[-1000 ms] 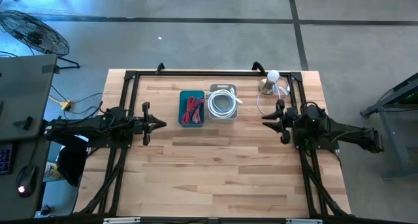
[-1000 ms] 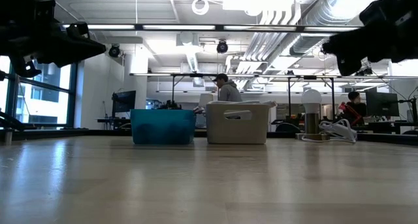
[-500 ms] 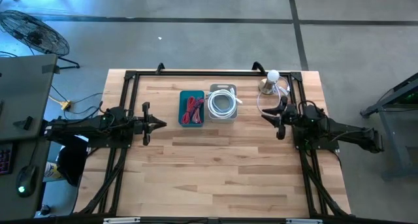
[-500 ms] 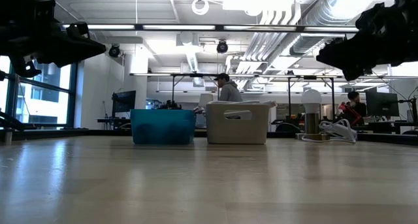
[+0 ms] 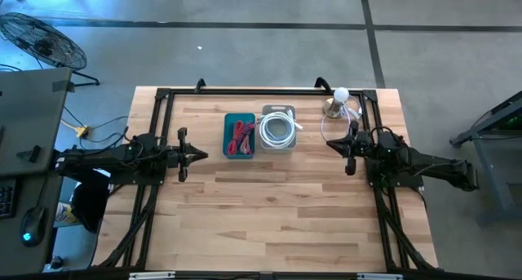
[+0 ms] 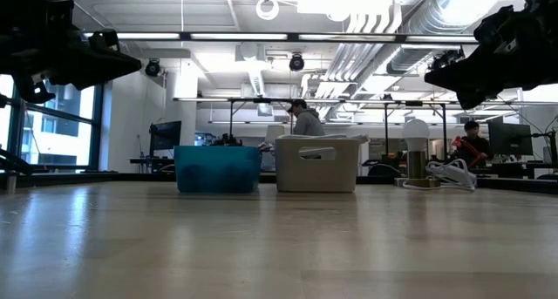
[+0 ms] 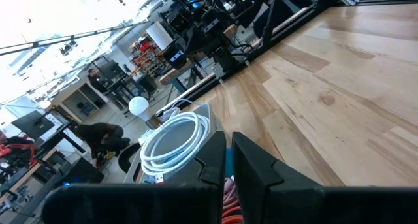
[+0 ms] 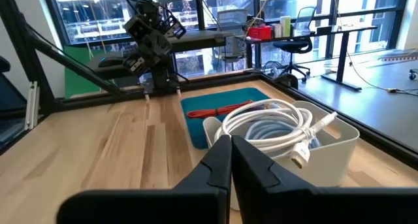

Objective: Pick & Place USB Port
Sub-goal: Return to Home Position

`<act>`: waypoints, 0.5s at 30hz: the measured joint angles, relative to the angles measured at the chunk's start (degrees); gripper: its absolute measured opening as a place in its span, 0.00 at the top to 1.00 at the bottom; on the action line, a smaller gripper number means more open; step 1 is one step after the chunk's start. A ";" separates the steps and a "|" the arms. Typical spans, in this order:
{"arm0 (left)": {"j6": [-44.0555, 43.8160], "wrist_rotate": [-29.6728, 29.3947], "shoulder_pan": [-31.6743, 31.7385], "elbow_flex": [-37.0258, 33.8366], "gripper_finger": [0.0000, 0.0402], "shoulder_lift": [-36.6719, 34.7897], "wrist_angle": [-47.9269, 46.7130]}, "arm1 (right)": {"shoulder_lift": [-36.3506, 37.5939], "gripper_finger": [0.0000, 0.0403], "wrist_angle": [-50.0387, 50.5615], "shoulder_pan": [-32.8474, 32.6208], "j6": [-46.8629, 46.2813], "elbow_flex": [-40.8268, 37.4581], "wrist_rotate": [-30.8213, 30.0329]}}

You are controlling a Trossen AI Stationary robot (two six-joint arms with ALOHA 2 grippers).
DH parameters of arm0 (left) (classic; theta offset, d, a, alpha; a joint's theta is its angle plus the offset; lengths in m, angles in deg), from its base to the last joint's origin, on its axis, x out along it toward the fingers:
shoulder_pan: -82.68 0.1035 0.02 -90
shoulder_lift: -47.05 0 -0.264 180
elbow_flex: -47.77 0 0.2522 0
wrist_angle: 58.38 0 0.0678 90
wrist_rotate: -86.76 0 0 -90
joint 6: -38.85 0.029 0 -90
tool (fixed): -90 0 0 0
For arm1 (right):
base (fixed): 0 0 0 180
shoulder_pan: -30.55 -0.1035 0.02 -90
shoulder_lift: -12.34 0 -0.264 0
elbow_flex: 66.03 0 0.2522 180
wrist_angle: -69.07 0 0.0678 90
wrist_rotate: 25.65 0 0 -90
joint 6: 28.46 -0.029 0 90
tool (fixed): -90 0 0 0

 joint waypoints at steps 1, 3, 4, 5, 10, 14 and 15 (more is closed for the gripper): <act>0.00 0.02 0.00 0.00 0.94 0.00 0.00 | 0.00 0.99 0.00 0.00 0.00 0.00 0.02; 0.00 0.02 0.00 0.00 0.94 0.00 0.00 | 0.00 0.99 0.02 0.00 0.01 0.00 0.10; 0.00 0.02 0.00 0.00 0.94 0.00 0.00 | 0.00 0.99 0.04 0.00 0.21 0.00 0.17; 0.00 0.01 0.00 0.00 0.94 0.00 0.00 | 0.00 0.99 0.07 0.00 0.67 0.00 0.32; 0.00 0.01 0.00 0.00 0.94 0.00 0.00 | 0.00 0.98 0.03 -0.02 1.50 0.00 2.07; 0.00 0.02 0.00 0.00 0.94 0.00 0.00 | 0.00 0.95 0.04 0.00 0.56 0.00 1.28; 0.00 0.02 0.00 0.00 0.94 0.00 0.00 | 0.00 0.95 0.07 0.00 0.53 0.00 1.04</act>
